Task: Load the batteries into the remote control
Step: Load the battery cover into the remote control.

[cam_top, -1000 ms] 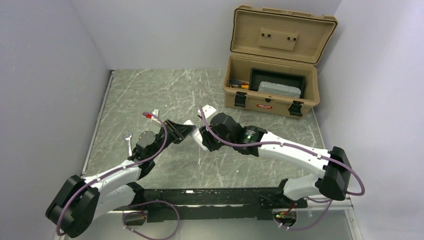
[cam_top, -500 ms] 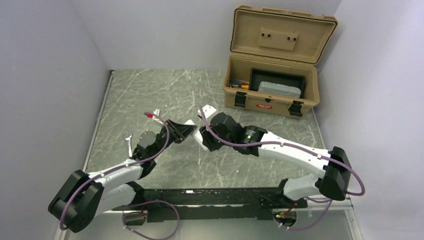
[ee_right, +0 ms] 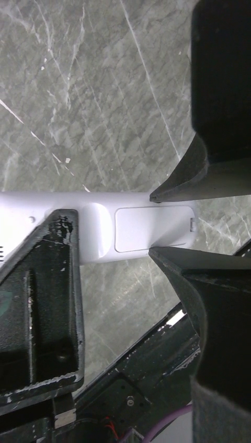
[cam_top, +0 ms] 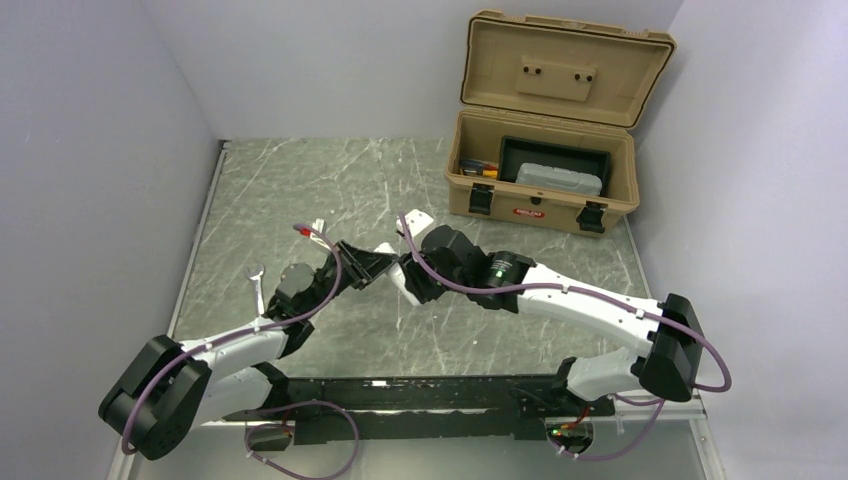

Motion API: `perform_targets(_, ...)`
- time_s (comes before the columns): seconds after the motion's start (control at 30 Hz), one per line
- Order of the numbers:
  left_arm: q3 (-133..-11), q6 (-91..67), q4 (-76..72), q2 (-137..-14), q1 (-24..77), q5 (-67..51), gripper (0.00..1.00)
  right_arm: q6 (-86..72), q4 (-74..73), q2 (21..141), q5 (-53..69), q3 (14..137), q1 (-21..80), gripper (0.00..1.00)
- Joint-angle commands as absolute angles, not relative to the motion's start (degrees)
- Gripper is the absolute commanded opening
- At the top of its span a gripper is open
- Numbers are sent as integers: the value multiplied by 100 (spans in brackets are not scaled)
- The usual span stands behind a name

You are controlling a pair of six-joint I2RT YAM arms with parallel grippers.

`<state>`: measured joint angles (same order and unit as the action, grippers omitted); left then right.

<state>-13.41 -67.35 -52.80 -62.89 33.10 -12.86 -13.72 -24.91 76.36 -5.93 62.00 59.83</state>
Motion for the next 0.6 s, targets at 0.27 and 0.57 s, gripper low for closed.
perform_targets(0.27,-1328,-7170,-5896,-6372,3390,-1605,0,-1349,-2241,7294,-811,6356,5998,43)
perform_targets(0.57,-1285,-7266,-6111,-6555,3392,-1619,0,-1375,-2118,7042,-814,6316,6003,53)
